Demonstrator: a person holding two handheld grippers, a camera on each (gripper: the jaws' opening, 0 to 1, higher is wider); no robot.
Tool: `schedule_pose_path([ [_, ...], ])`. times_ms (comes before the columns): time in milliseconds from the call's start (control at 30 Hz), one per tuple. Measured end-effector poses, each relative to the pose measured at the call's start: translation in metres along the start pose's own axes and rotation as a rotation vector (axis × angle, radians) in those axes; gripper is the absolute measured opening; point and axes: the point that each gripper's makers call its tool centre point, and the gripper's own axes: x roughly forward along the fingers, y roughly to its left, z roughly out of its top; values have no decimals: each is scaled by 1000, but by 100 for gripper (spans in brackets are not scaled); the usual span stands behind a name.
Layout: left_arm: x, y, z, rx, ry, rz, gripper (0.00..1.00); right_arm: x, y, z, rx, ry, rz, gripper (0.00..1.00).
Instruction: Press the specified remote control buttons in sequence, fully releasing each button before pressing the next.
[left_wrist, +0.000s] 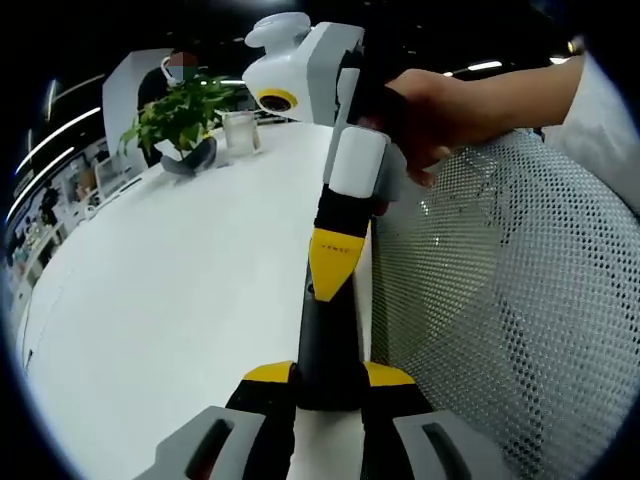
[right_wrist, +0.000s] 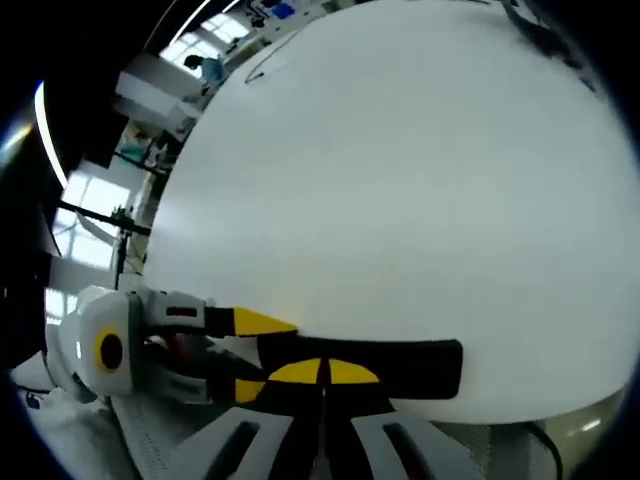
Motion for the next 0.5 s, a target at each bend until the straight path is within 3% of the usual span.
schedule_pose_path([
  [200, 0, 0, -1, -3, 0, -1, 24, 3, -1, -7, -5, 43, -10, 0],
  [500, 0, 1, 0, -7, -9, 1, 24, 1, -2, -5, 19, 35, 17, 0],
])
